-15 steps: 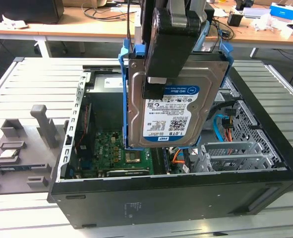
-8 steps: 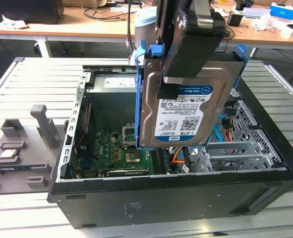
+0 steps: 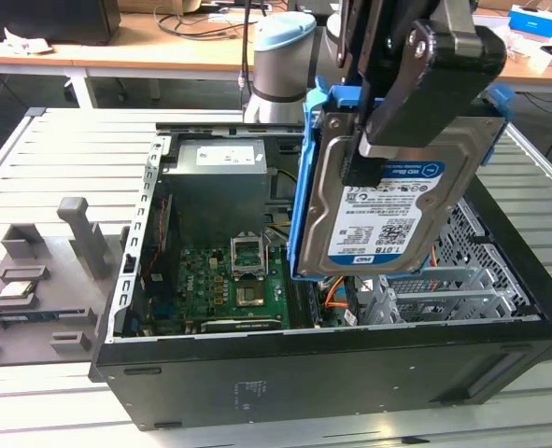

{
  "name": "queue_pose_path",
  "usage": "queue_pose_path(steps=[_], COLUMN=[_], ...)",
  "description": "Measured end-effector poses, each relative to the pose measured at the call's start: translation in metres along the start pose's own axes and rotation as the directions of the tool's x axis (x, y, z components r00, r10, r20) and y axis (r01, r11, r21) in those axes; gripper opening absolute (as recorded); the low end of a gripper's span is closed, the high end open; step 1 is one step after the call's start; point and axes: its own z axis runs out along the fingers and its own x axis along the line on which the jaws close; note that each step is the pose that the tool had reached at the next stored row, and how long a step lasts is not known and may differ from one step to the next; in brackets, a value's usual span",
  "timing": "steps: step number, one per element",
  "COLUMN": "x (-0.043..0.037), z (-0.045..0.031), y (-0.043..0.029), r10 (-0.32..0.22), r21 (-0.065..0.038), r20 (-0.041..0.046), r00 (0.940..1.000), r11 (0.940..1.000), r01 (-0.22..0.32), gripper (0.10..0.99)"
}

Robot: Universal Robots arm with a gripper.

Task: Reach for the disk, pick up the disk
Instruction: 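Pick up the disk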

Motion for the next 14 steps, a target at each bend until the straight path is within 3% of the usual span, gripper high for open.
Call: queue_pose_path(steps=[9, 14], x=[-0.0007, -0.0012], z=[-0.0007, -0.0013], y=[-0.0187, -0.0354], r10=[0.0, 0.0], r21=[0.0, 0.0], r20=[0.0001, 0.0001], r00=[1.0, 1.0], r11=[1.0, 1.0], r01=[0.0, 0.0], gripper=[0.369, 0.369])
